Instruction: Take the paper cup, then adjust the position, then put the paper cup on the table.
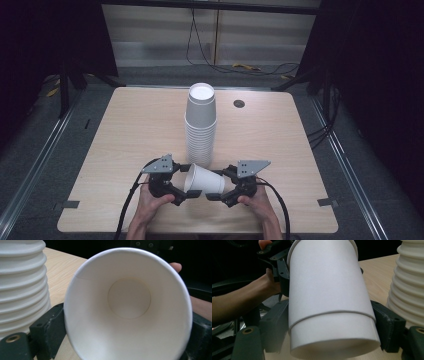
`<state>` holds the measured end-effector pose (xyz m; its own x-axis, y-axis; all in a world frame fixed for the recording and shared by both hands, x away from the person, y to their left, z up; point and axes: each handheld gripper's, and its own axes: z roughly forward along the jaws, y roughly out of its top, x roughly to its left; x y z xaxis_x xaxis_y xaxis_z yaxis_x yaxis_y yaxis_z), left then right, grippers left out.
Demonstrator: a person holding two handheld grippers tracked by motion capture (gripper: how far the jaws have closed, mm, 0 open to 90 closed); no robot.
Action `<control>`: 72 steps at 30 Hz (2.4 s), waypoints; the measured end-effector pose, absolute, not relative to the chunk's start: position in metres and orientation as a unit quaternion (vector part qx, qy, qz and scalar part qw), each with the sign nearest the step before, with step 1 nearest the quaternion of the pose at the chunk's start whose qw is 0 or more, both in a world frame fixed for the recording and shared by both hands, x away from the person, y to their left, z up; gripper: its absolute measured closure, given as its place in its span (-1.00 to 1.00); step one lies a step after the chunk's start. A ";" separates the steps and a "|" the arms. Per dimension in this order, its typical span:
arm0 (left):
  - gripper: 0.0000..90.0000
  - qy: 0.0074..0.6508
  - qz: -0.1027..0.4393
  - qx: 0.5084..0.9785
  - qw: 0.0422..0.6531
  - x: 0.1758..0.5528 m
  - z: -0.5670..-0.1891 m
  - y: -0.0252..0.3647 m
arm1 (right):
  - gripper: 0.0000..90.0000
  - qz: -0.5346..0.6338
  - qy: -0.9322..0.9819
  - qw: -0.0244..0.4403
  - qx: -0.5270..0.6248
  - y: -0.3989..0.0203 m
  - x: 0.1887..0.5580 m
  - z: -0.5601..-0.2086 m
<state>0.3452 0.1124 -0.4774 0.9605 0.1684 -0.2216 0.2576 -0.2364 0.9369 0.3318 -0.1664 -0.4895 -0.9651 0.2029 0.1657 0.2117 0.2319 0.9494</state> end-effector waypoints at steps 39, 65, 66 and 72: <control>-0.76 0.166 0.036 0.794 0.584 0.339 -0.454 0.140 | -0.72 -0.595 -0.761 -0.103 -0.239 -0.178 0.316 -0.492; -0.77 0.212 0.070 0.799 0.558 0.345 -0.444 0.177 | -0.71 -0.564 -0.687 -0.297 -0.349 -0.192 0.312 -0.500; -0.77 0.215 0.070 0.799 0.557 0.345 -0.443 0.178 | -0.71 -0.565 -0.684 -0.301 -0.351 -0.192 0.311 -0.500; -0.77 0.237 0.076 0.796 0.551 0.350 -0.439 0.190 | -0.71 -0.566 -0.670 -0.319 -0.360 -0.196 0.309 -0.502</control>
<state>0.3504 0.1896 -0.4389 0.8759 0.4618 -0.1395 0.2931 -0.2798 0.9142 0.3090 -0.1963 -0.5017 -0.5362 0.8439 -0.0201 0.1213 0.1006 0.9875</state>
